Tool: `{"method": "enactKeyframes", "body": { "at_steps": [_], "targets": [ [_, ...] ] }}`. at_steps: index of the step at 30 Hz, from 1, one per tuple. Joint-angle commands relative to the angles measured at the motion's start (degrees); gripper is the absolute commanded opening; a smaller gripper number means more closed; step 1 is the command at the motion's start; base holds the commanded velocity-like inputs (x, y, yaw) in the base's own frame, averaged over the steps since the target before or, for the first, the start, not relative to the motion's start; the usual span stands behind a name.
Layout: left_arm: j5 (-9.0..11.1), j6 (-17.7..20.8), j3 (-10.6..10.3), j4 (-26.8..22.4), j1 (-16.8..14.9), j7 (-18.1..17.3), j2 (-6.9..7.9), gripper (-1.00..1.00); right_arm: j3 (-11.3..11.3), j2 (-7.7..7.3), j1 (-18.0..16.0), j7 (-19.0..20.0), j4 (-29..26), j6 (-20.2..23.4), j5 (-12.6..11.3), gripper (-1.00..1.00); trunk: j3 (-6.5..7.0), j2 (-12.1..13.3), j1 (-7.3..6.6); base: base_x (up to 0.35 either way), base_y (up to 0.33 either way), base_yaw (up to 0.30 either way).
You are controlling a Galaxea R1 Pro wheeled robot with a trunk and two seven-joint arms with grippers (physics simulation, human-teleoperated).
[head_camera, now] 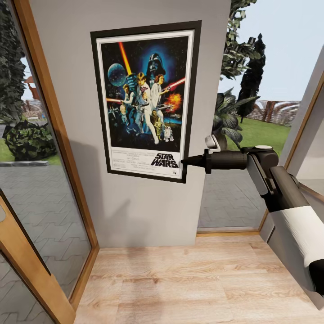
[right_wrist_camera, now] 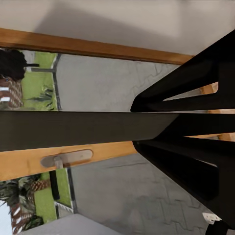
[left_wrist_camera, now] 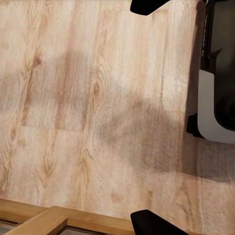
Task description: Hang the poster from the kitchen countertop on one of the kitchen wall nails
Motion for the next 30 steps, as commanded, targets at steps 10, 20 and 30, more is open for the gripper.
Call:
{"method": "enactKeyframes", "body": {
  "at_steps": [10, 20, 30],
  "targets": [
    [0.4, 0.1, 0.1, 0.0, 0.0, -0.3, -0.01, 1.0, 0.1, -0.06, -0.1, 0.0, 0.0, 0.6, -0.5, -1.0, -0.12, -0.1, 0.04, 0.226, 0.0, 0.0],
    [0.4, 0.1, 0.1, 0.0, 0.0, -0.4, -0.01, 1.0, 0.1, -0.06, -0.1, 0.0, -0.1, 0.6, -0.5, -1.0, -0.12, -0.1, 0.04, 0.329, 0.0, 0.0],
    [0.4, 0.1, 0.1, 0.0, 0.0, -0.3, -0.01, 1.0, 0.1, -0.06, -0.1, 0.0, -0.2, 0.6, -0.5, -1.0, -0.12, -0.1, 0.04, 0.335, 0.0, 0.0]
  ]
}}
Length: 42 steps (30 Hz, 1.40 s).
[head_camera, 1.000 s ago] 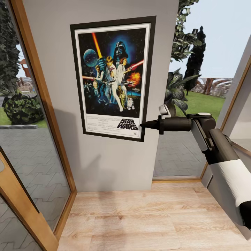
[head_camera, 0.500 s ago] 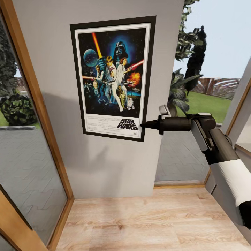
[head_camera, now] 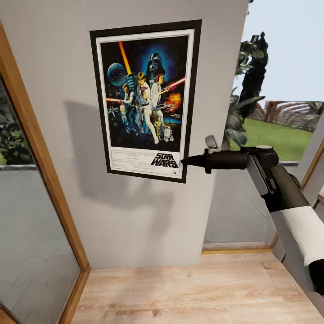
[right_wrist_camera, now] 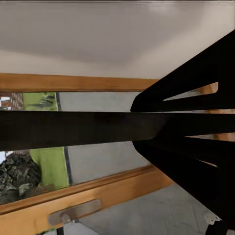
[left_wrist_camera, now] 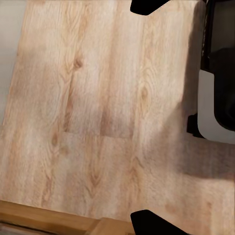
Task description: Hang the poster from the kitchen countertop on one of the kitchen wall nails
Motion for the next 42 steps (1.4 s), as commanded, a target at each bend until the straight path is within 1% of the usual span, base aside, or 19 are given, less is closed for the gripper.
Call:
{"method": "enactKeyframes", "body": {
  "at_steps": [1, 5, 9, 18, 28, 42],
  "targets": [
    [0.4, 0.1, 0.1, 0.0, 0.0, -0.4, -0.01, 1.0, 0.1, -0.06, -0.1, 0.0, 0.0, 0.6, -0.5, -1.0, -0.12, -0.1, 0.07, 0.335, 0.0, 0.0],
    [0.4, 0.1, 0.1, 0.0, 0.0, -0.3, -0.01, 1.0, 0.1, -0.06, -0.1, 0.0, -0.1, 0.6, -0.5, -1.0, -0.12, -0.1, 0.07, 0.322, 0.0, 0.0],
    [0.4, 0.1, 0.1, 0.0, 0.0, -0.3, -0.01, 1.0, 0.1, -0.06, -0.1, 0.0, -0.1, 0.6, -0.5, -1.0, -0.12, -0.1, 0.07, 0.136, 0.0, 0.0],
    [0.4, 0.1, 0.1, 0.0, 0.0, -0.4, -0.01, 1.0, 0.1, -0.06, -0.1, 0.0, -0.1, 0.6, -0.5, -1.0, -0.12, -0.1, 0.07, 0.018, 0.007, 0.0],
    [0.4, 0.1, 0.1, 0.0, 0.0, -0.3, -0.01, 1.0, 0.1, -0.06, -0.1, 0.0, -0.1, 0.6, -0.5, -1.0, -0.12, -0.1, 0.07, 0.001, 0.13, 0.0],
    [0.4, 0.1, 0.1, 0.0, 0.0, -0.3, -0.01, 1.0, 0.1, -0.06, -0.1, 0.0, -0.2, 0.6, -0.5, -1.0, -0.12, -0.1, 0.07, 0.029, 0.011, 0.0]
  ]
}}
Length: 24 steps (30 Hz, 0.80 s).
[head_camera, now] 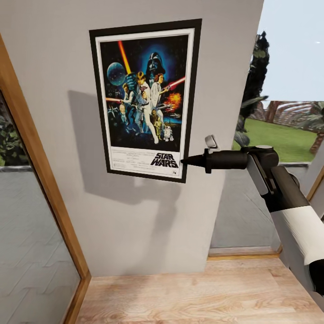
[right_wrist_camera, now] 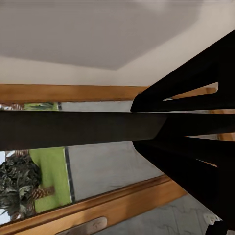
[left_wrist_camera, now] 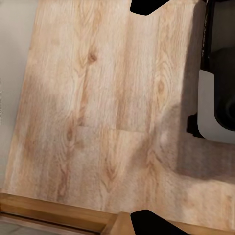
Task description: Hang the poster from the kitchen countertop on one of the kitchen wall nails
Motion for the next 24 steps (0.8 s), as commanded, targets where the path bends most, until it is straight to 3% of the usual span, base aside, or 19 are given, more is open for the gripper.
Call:
{"method": "enactKeyframes", "body": {
  "at_steps": [1, 24],
  "targets": [
    [0.4, 0.1, 0.1, 0.0, 0.0, -0.4, -0.01, 1.0, 0.1, -0.06, -0.1, 0.0, 0.0, 0.6, -0.5, -1.0, -0.12, -0.1, 0.06, 0.182, 0.0, 0.0],
    [0.4, 0.1, 0.1, -0.1, 0.0, -0.3, 0.01, 1.0, 0.1, -0.06, -0.1, 0.0, 0.0, 0.6, -0.5, -1.0, -0.12, -0.1, 0.06, 0.035, 0.0, 0.0]
  ]
}}
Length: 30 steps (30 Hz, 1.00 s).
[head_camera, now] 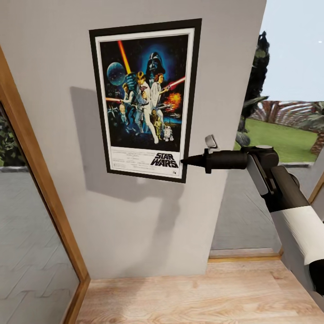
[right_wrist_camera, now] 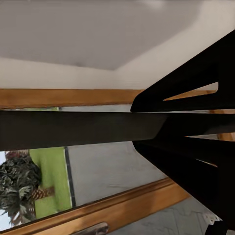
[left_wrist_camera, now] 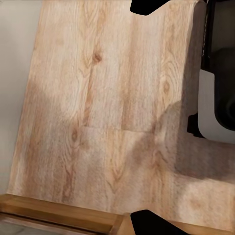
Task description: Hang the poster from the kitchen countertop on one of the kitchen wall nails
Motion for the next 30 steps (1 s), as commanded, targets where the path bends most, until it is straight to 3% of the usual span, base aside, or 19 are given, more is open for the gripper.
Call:
{"method": "enactKeyframes", "body": {
  "at_steps": [1, 14, 30],
  "targets": [
    [0.4, 0.1, 0.1, 0.0, 0.0, -0.3, -0.02, 1.0, 0.1, -0.06, -0.1, 0.0, 0.0, 0.6, -0.5, -1.0, -0.12, -0.1, 0.05, 0.157, 0.0, 0.0],
    [0.4, 0.1, 0.1, 0.0, 0.0, -0.3, -0.01, 1.0, 0.1, -0.06, -0.1, 0.0, 0.0, 0.6, -0.5, -1.0, -0.12, -0.1, 0.05, 0.268, 0.0, 0.0],
    [0.4, 0.1, 0.1, 0.0, 0.0, -0.3, -0.01, 1.0, 0.1, -0.06, -0.1, 0.0, 0.0, 0.6, -0.5, -1.0, -0.12, -0.1, 0.05, 0.049, 0.007, 0.0]
  ]
}}
